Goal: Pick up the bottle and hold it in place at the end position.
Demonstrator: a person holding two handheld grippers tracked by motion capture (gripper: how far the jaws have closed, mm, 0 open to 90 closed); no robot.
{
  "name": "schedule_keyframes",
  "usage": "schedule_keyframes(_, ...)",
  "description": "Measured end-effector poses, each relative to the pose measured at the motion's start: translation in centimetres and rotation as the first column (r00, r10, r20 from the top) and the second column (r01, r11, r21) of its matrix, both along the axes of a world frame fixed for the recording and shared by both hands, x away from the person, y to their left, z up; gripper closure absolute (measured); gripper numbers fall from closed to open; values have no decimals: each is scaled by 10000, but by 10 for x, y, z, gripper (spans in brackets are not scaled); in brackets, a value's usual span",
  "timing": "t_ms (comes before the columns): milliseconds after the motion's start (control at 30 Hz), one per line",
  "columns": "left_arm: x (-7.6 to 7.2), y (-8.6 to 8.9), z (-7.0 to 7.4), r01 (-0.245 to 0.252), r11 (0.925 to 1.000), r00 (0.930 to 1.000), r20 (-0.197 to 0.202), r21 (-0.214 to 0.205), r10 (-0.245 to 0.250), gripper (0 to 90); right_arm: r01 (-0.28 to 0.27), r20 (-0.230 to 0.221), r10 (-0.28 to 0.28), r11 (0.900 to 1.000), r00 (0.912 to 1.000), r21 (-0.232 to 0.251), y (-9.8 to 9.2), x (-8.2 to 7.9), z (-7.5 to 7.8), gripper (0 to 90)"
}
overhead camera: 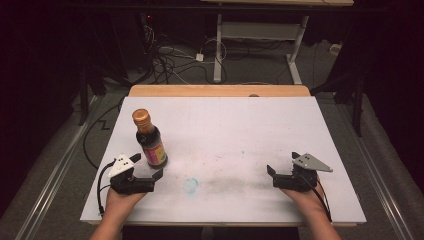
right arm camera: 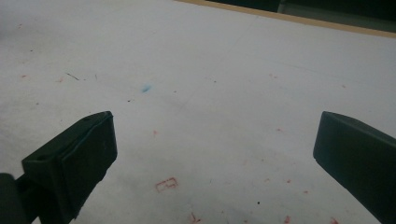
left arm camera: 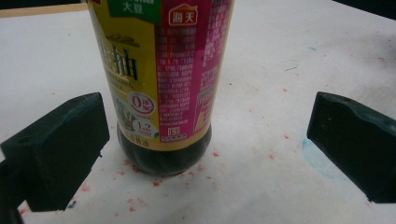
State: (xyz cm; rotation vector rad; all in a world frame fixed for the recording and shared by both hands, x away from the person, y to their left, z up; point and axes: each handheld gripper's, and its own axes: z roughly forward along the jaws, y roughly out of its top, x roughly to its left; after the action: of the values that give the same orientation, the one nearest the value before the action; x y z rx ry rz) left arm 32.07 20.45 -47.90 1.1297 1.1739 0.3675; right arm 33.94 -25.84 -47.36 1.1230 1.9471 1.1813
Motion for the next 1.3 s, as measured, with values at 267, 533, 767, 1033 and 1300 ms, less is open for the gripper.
schedule_keyframes(267, 2, 2, 9, 78, 10000, 9999, 82, -32, -78, 0, -9, -22, 9, 10000, 10000, 52, 0, 0, 0, 6)
schedule_keyframes(533, 7, 4, 20, -19, 9998, 9999, 109, -194, 22, 0, -264, -157, 267, 9994, 9995, 217, -2, 1, 0, 4)
schedule_keyframes(767, 15, 5, 27, -75, 9995, 9999, 79, -293, 78, 0, -279, -166, 283, 9993, 9995, 239, -2, 1, -1, 4)
schedule_keyframes(1033, 25, 6, 35, -213, 9992, 9996, 189, -329, 220, 0, -307, -204, 311, 9993, 9993, 221, -1, 2, -2, 4)
schedule_keyframes(1300, 39, 0, 38, -216, 9995, 9995, 207, -222, 221, 0, -277, -187, 281, 9994, 9994, 205, -2, 2, -2, 4)
